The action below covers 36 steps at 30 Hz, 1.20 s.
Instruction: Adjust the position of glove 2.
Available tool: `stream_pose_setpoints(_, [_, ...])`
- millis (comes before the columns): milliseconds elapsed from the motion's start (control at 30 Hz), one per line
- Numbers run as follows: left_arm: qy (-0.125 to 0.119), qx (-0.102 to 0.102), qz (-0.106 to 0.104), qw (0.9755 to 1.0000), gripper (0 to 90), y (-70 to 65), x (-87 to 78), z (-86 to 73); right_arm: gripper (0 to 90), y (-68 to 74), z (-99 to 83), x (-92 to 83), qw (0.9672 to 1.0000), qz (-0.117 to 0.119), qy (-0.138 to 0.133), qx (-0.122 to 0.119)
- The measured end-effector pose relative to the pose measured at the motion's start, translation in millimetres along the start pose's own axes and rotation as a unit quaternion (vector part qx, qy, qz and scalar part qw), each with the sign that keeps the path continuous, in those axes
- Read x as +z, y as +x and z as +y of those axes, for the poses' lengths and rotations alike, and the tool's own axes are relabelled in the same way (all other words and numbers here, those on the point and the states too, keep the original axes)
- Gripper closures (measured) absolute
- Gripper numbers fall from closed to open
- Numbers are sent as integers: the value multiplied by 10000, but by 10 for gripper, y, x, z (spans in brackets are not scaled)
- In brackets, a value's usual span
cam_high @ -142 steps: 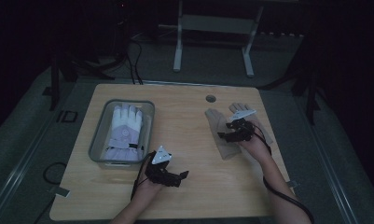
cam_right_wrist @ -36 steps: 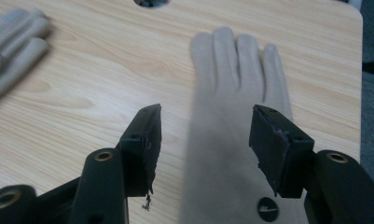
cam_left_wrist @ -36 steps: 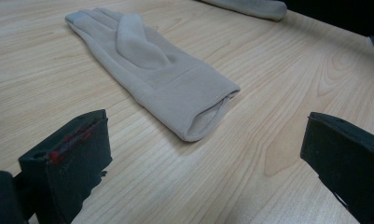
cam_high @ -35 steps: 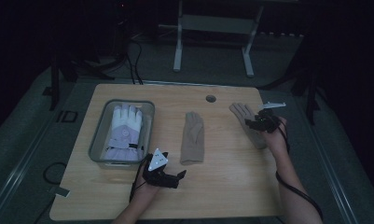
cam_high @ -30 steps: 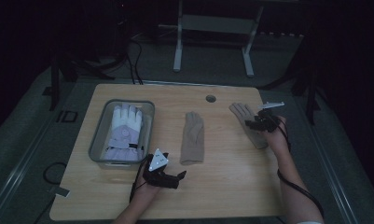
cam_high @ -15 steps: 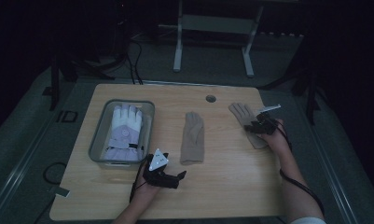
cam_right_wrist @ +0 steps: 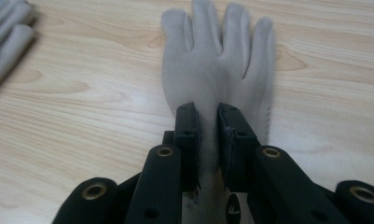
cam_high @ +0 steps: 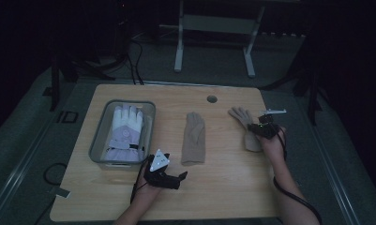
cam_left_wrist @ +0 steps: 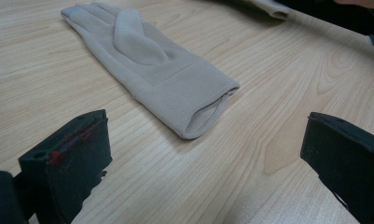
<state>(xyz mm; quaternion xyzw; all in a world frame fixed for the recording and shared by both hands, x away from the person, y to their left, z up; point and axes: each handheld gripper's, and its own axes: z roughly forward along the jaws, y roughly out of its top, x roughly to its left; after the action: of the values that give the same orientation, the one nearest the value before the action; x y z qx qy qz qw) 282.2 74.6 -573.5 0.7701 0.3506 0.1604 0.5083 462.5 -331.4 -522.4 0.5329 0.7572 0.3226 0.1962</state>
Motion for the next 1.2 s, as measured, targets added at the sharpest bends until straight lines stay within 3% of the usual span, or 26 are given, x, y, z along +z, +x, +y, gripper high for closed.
stream_pose_setpoints(333, [-27, 24, -9, 10000, 17, -3, -7, 13, 789, 302, -119, -377, 9987, -426, -244, 115])
stream_pose_setpoints(500, [-41, 60, -1, 10000, 17, 3, -13, 18, 780, 417, -359, -259, 9986, -452, 47, 262])
stream_pose_setpoints(600, [-52, 69, -8, 10000, 18, 3, -17, 23, 749, 468, -457, -170, 9988, -433, 133, 201])
stream_pose_setpoints(700, [-50, 70, -14, 10000, 17, 6, -18, 22, 722, 523, -477, -112, 9985, -507, 206, 15])
stream_pose_setpoints(767, [-46, 77, -13, 10000, 17, 6, -19, 21, 695, 535, -473, -106, 9985, -515, 202, 52])
stream_pose_setpoints(867, [-49, 94, -24, 9999, 18, 4, -22, 22, 611, 540, -480, -105, 9992, -347, 192, 99])
stream_pose_setpoints(933, [-43, 88, -24, 9999, 17, 3, -21, 20, 567, 532, -463, -134, 9997, -165, 194, 12])
stream_pose_setpoints(1033, [-44, 97, -33, 9999, 17, 4, -21, 21, 501, 484, -406, -232, 9998, 80, -16, -158])
stream_pose_setpoints(1100, [-47, 82, -47, 9999, 17, 6, -22, 21, 478, 444, -358, -294, 9986, 208, -160, -453])
stream_pose_setpoints(1200, [-46, 75, -52, 9999, 17, 9, -25, 20, 473, 343, -298, -345, 9940, 399, -259, -980])
